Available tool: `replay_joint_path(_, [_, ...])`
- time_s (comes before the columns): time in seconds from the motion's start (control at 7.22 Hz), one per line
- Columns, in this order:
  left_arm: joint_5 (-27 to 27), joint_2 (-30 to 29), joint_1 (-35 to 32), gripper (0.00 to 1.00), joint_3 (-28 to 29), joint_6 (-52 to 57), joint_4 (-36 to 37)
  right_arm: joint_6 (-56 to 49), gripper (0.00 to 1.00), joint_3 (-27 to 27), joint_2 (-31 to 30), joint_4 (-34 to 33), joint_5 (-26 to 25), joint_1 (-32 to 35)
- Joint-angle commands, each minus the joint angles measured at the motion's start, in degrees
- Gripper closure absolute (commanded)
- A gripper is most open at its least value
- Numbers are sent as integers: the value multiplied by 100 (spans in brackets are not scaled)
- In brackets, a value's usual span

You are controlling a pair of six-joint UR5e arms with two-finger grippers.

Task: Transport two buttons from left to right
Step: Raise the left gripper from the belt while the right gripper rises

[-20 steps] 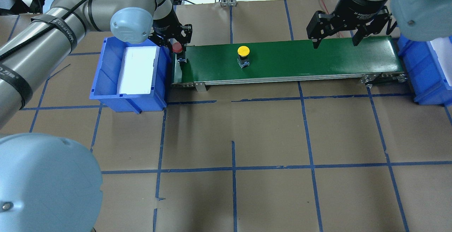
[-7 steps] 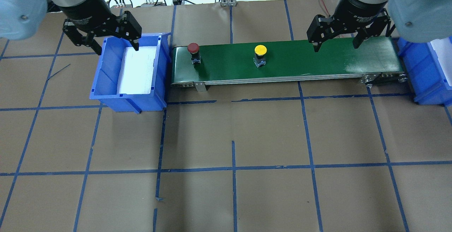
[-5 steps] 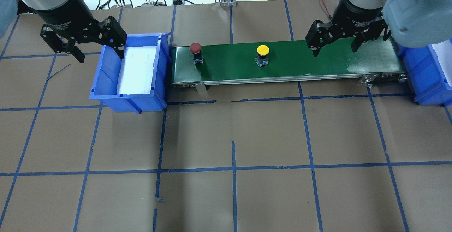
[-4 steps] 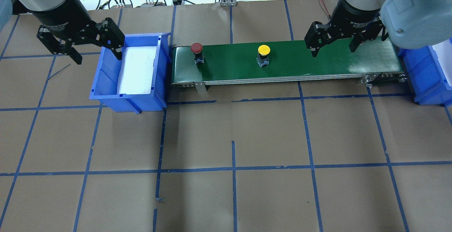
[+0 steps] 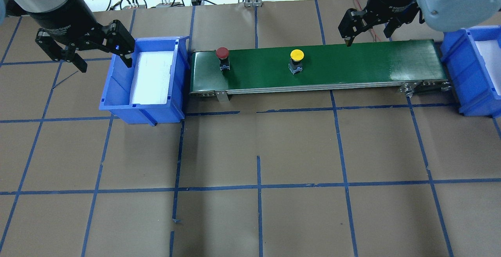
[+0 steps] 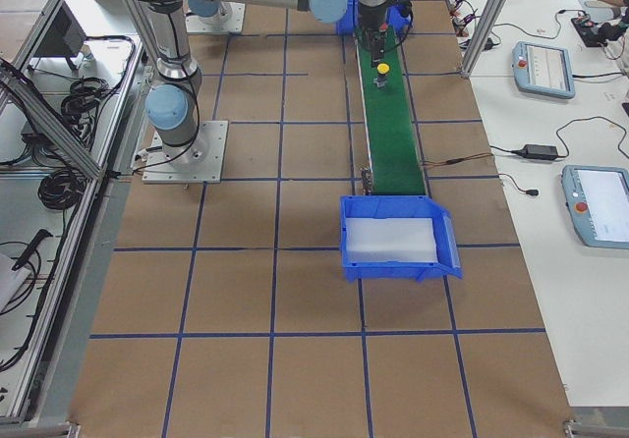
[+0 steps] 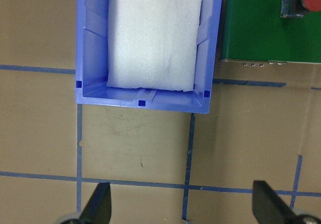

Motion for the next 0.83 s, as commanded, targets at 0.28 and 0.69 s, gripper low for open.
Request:
replay_joint_path(0.28, [-11,10,85,0,-70,12,8,-1828,3,-1047,1013,47,114,-1015])
replay_joint_path(0.69, [-20,10,147,0,-105,21,-1,-3320,3,-948,1306,274,97,-1272])
